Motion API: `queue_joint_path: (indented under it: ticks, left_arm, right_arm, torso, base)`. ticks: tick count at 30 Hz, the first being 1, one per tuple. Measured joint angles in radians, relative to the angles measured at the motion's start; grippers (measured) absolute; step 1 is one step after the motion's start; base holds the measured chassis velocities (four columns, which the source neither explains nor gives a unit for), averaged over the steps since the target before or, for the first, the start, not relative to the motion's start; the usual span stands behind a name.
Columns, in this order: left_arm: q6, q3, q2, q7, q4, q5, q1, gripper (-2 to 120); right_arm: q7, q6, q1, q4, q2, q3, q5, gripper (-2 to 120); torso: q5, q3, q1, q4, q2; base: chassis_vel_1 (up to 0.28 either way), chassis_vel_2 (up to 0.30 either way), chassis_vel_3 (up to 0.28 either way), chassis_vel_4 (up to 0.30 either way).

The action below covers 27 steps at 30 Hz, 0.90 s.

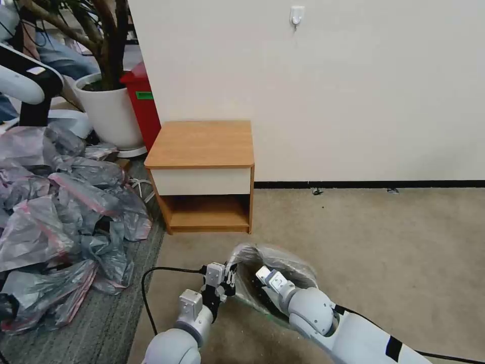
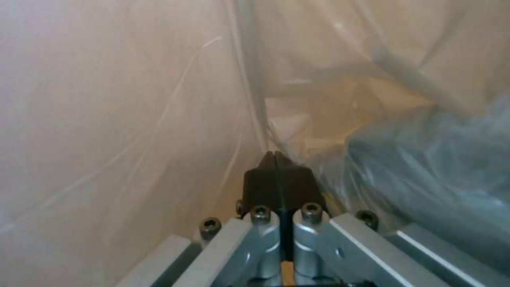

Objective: Pick up the garbage bag from the table and place it over the trash can.

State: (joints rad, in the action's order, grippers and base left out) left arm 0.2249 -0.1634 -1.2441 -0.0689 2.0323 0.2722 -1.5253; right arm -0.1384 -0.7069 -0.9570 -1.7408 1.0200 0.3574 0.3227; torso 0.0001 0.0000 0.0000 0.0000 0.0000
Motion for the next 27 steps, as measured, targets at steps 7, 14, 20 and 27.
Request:
queue_joint_path:
  ticks: [7, 14, 20, 27]
  left_arm:
    - [0.001, -0.001, 0.004, 0.0, 0.0, 0.002, 0.0, 7]
    - [0.003, 0.001, 0.002, 0.0, 0.0, 0.006, 0.001, 7]
    - [0.003, 0.001, 0.001, 0.0, -0.003, 0.007, 0.003, 7]
    - [0.003, -0.01, 0.001, 0.0, -0.011, 0.01, 0.011, 7]
  right_arm:
    - [0.001, 0.0, 0.018, 0.022, 0.007, 0.014, 0.001, 0]
    - [0.001, 0.0, 0.024, 0.041, 0.016, 0.018, 0.001, 0]
    - [0.001, 0.0, 0.025, 0.048, 0.018, 0.018, 0.001, 0]
    - [0.001, 0.001, 0.016, 0.018, 0.001, 0.01, 0.002, 0]
  torso:
    - [0.0, 0.0, 0.0, 0.0, 0.0]
    - [-0.0001, 0.0, 0.0, 0.0, 0.0]
    - [-0.0001, 0.0, 0.0, 0.0, 0.0]
    - [0.0, 0.0, 0.0, 0.0, 0.0]
  base:
    - [0.0, 0.0, 0.0, 0.0]
    - [0.0, 0.0, 0.0, 0.0]
    - [0.0, 0.0, 0.0, 0.0]
    - [0.0, 0.0, 0.0, 0.0]
